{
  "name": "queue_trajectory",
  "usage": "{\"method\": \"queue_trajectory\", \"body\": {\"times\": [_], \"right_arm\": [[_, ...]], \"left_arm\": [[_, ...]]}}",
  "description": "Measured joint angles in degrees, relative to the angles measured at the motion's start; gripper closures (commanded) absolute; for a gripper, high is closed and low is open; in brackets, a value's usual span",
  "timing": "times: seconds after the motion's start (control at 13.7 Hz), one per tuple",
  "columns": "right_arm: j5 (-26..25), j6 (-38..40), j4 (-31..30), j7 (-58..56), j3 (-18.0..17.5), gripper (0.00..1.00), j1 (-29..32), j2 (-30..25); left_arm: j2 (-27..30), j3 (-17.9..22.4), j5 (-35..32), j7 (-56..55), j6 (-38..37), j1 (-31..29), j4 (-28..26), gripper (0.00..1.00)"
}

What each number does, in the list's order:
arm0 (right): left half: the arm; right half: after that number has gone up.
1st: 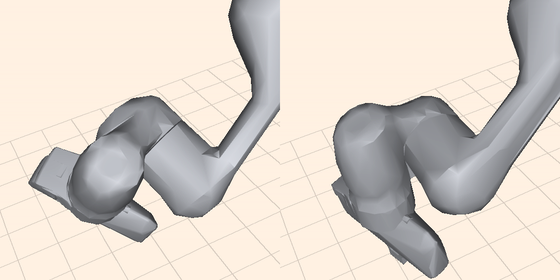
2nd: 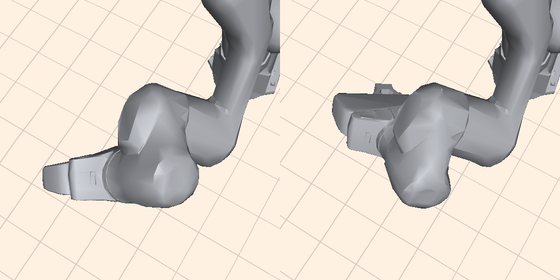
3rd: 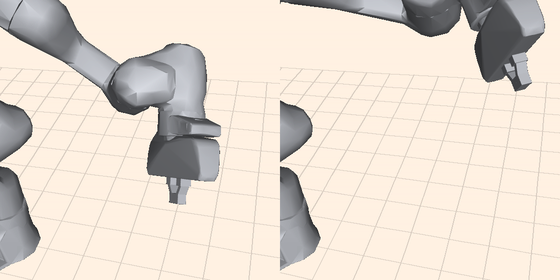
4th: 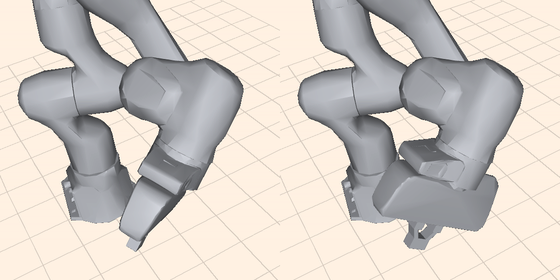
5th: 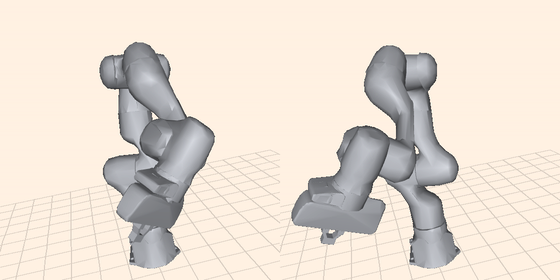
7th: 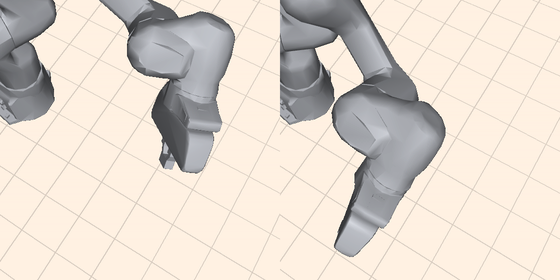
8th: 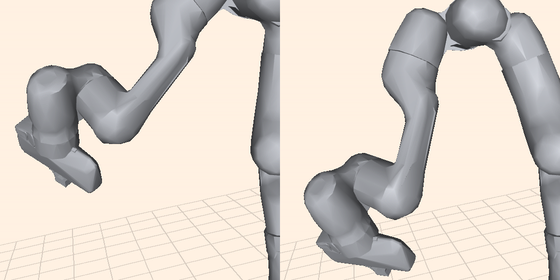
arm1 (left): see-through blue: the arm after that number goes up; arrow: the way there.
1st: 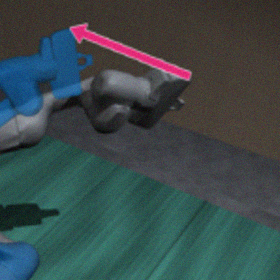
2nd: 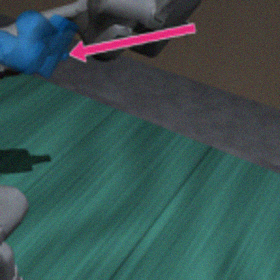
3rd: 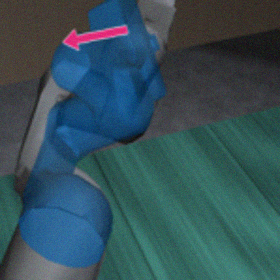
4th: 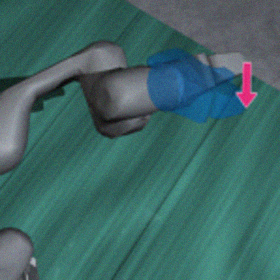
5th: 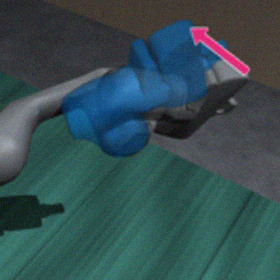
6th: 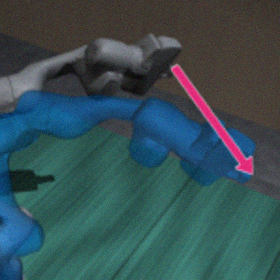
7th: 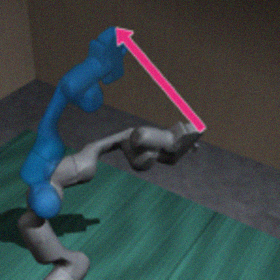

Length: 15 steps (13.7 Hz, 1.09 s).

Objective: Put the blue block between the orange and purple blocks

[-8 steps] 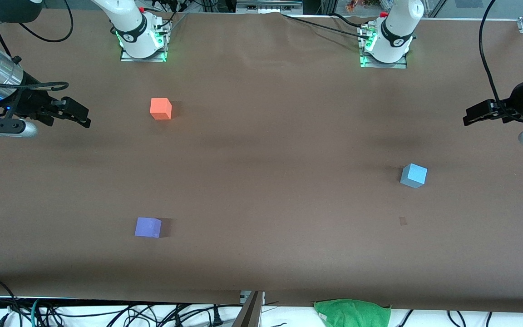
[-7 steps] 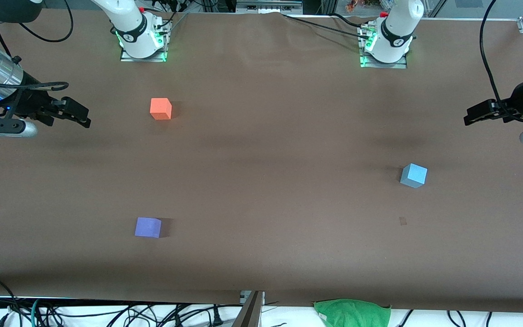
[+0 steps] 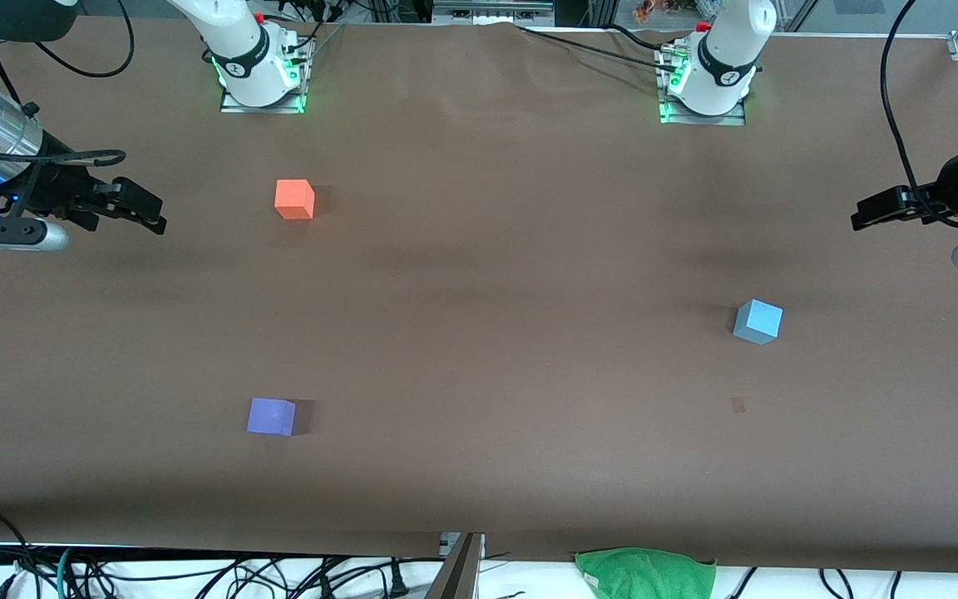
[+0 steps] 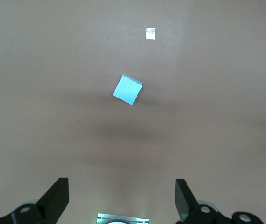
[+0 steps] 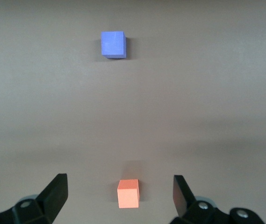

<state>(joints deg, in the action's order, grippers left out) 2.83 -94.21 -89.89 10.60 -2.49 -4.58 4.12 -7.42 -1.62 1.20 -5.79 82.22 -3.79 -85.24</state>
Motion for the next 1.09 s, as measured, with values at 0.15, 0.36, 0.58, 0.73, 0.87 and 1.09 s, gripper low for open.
{"method": "queue_trajectory", "body": {"times": [0.15,0.36,0.58,0.73,0.87,1.09], "right_arm": [[0.0,0.01,-0.03,0.0,0.03,0.01,0.0,0.0],[0.0,0.01,-0.13,0.0,0.13,0.01,0.03,0.0],[0.0,0.07,-0.24,0.0,0.56,0.01,0.05,0.0],[0.0,0.12,-0.3,0.0,0.57,0.01,0.05,0.0],[0.0,0.12,-0.3,0.0,0.57,0.01,0.05,0.0],[0.0,0.12,-0.3,0.0,0.57,0.01,0.05,0.0]], "left_arm": [[0.0,0.0,0.0,0.0,0.0,-0.03,-0.22,0.0],[0.0,-0.02,0.0,0.0,0.0,-0.3,-0.67,0.0],[-0.02,-0.02,0.07,3.33,0.0,-1.63,-3.18,0.0],[-0.07,0.01,0.11,7.48,0.77,-2.69,-5.38,0.0],[-0.14,0.01,0.15,10.63,3.82,-3.47,-8.26,0.0],[-0.91,-0.17,0.19,14.25,11.73,-3.61,-14.49,0.0]]}}
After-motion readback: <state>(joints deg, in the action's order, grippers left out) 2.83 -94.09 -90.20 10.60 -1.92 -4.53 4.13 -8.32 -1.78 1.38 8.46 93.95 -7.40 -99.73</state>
